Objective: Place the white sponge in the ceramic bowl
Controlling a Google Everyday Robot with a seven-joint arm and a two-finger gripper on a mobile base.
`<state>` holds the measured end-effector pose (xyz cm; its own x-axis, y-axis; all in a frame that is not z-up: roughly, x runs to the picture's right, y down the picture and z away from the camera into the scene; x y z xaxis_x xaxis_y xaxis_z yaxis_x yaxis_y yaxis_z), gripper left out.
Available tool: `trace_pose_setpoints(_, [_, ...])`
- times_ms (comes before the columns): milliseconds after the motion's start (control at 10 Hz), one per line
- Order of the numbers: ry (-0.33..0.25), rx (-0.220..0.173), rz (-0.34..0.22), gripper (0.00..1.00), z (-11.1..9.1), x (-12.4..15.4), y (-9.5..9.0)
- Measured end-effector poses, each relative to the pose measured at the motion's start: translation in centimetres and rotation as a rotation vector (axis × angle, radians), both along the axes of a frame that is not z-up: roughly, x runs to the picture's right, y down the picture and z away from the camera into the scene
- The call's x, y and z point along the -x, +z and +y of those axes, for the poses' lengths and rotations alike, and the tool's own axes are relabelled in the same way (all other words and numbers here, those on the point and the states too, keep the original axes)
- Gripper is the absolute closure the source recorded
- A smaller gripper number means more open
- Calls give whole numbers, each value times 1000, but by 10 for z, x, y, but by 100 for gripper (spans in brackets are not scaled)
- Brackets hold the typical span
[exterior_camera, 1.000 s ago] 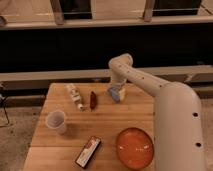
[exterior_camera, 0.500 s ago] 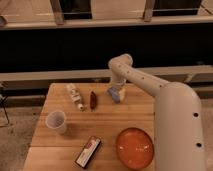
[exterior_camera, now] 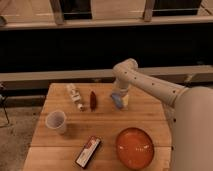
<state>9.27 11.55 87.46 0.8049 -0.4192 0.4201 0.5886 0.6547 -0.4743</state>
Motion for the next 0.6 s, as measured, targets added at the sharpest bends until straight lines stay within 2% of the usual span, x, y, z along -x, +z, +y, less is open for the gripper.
trace_pose_setpoints(300, [-7,-18,-15,100,23,-1,-37])
trace_pose_setpoints(400, [-19,-38,-19,100,30,-6,-64])
trace_pose_setpoints(600, [-45,-50,-21,100,38,-8,-87])
